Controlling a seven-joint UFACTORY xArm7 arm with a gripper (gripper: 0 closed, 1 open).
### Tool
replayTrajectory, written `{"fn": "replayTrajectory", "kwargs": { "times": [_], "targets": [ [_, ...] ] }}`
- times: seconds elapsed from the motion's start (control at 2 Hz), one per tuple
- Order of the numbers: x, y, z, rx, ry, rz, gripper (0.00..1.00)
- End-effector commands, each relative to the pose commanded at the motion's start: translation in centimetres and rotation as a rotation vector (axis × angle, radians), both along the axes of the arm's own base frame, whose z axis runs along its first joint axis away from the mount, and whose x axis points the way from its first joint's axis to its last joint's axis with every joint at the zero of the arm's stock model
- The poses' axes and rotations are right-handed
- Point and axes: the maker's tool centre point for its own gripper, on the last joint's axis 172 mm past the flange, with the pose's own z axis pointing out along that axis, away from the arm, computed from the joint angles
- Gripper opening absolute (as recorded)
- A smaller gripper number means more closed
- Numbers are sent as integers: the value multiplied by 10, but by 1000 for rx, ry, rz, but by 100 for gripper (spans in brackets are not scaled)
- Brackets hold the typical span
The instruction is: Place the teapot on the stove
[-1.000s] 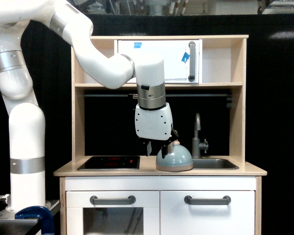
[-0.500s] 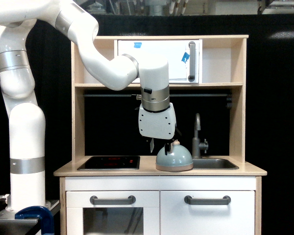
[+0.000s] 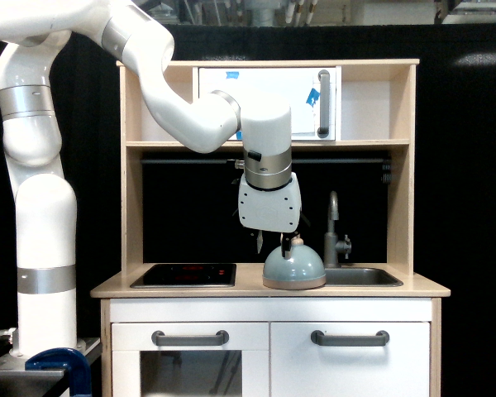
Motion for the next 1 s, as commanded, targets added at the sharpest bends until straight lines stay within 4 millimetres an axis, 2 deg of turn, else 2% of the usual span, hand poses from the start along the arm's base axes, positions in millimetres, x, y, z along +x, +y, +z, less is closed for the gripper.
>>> {"fn": "replayTrajectory", "kwargs": {
  "times": [0.5, 1.0],
  "targets": [
    [7, 18, 4, -19, -1, -5, 100],
    [21, 53, 7, -19, -1, -5, 100]
  ]
}}
